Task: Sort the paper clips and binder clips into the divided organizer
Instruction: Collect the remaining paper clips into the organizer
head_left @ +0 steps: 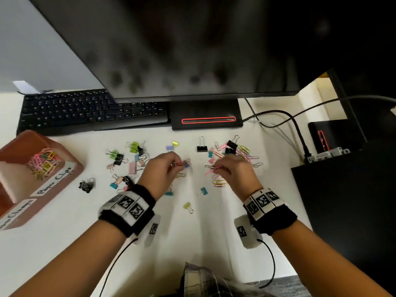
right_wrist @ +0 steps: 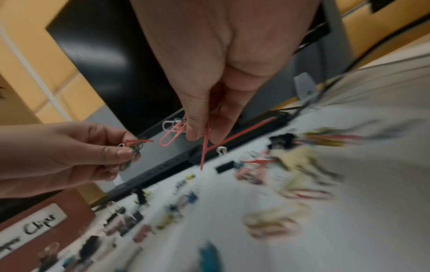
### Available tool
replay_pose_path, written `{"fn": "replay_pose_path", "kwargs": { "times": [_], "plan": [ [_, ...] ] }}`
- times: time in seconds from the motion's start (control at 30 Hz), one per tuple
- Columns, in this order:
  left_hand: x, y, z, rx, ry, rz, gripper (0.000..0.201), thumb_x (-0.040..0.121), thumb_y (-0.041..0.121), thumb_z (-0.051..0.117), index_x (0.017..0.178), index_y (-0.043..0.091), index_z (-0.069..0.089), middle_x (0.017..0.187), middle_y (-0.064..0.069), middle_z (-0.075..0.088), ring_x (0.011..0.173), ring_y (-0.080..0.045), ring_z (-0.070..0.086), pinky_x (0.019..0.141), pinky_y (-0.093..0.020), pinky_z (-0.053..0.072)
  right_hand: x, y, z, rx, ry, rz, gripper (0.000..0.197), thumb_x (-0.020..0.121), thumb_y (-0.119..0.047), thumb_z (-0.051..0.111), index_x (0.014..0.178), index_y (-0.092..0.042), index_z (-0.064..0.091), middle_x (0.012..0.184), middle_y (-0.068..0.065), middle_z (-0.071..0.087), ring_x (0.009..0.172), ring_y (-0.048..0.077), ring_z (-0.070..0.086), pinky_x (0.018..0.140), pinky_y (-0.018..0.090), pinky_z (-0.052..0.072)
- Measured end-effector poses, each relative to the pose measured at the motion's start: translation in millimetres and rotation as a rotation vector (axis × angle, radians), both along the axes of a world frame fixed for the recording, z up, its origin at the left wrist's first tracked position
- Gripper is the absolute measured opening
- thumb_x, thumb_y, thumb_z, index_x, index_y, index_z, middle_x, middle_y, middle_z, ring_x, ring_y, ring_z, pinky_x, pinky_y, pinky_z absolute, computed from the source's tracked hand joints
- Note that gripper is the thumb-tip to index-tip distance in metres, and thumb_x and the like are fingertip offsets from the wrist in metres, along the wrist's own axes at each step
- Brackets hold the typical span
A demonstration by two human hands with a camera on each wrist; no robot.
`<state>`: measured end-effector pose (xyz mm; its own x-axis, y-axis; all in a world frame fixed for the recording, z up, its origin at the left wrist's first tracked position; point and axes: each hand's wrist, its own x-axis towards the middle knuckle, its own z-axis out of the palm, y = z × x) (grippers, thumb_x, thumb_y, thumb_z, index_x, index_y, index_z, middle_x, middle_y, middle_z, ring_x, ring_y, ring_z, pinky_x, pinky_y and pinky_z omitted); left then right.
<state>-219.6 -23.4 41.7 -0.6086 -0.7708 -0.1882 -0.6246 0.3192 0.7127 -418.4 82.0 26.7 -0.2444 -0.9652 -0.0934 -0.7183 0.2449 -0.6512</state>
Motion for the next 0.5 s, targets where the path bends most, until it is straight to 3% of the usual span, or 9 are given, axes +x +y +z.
{"fn": "replay_pose_path", "kwargs": {
  "times": [0.1,0.2,0.27,0.33,0.43,0.5],
  "plan": [
    [63.8,-21.8,32.8,-0.041,0.015,0.177,0.009,0.083,0.016,0.066,0.080,0.020,0.058,0.073,0.007,0.062,0.064,-0.004,0.057,0.057,-0.016,0.039,44.3,-43.9,24.2,-0.067,-0.032,0.080,0.006,0.078,-0.011,0.070,0.083,-0.011,0.072,0.083,0.008,0.068,0.076,0.020,0.063,0.075,0.020,0.045],
    [134.9,-50.4,54.0,-0.113,-0.058,0.367,0.007,0.082,0.017,0.067,0.081,0.016,0.060,0.067,0.009,0.059,0.060,0.000,0.052,0.053,-0.013,0.037,109.4,-97.1,47.7,-0.133,-0.117,0.168,0.007,0.077,-0.014,0.071,0.083,-0.010,0.072,0.083,0.007,0.068,0.079,0.017,0.061,0.076,0.019,0.042],
    [179.1,-72.3,59.9,-0.108,-0.111,0.480,0.008,0.083,0.018,0.067,0.084,0.012,0.061,0.072,0.002,0.062,0.062,-0.011,0.056,0.058,-0.014,0.041,159.7,-133.7,58.3,-0.158,-0.181,0.237,0.008,0.077,-0.015,0.071,0.084,-0.010,0.072,0.083,0.006,0.066,0.079,0.017,0.059,0.076,0.021,0.041],
    [213.7,-92.8,60.6,-0.114,-0.201,0.554,0.012,0.082,0.023,0.067,0.087,0.012,0.062,0.081,-0.005,0.066,0.074,-0.022,0.059,0.071,-0.027,0.045,210.6,-167.1,64.4,-0.166,-0.220,0.300,0.010,0.078,-0.014,0.070,0.086,-0.010,0.072,0.084,0.006,0.064,0.076,0.015,0.055,0.074,0.022,0.039],
    [243.5,-116.4,53.9,-0.051,-0.269,0.610,0.013,0.081,0.023,0.068,0.087,0.013,0.063,0.089,-0.007,0.067,0.080,-0.023,0.059,0.079,-0.030,0.045,276.7,-205.7,61.9,-0.121,-0.226,0.334,0.013,0.079,-0.011,0.068,0.092,-0.009,0.071,0.089,0.011,0.063,0.080,0.023,0.060,0.079,0.030,0.045],
    [254.3,-124.0,48.9,0.001,-0.309,0.612,0.015,0.085,0.016,0.061,0.098,0.009,0.066,0.099,-0.011,0.069,0.086,-0.024,0.061,0.082,-0.030,0.045,307.8,-220.8,56.0,-0.016,-0.184,0.360,0.020,0.083,-0.012,0.066,0.103,-0.009,0.068,0.098,0.012,0.065,0.090,0.027,0.062,0.086,0.035,0.049]
  ]
}}
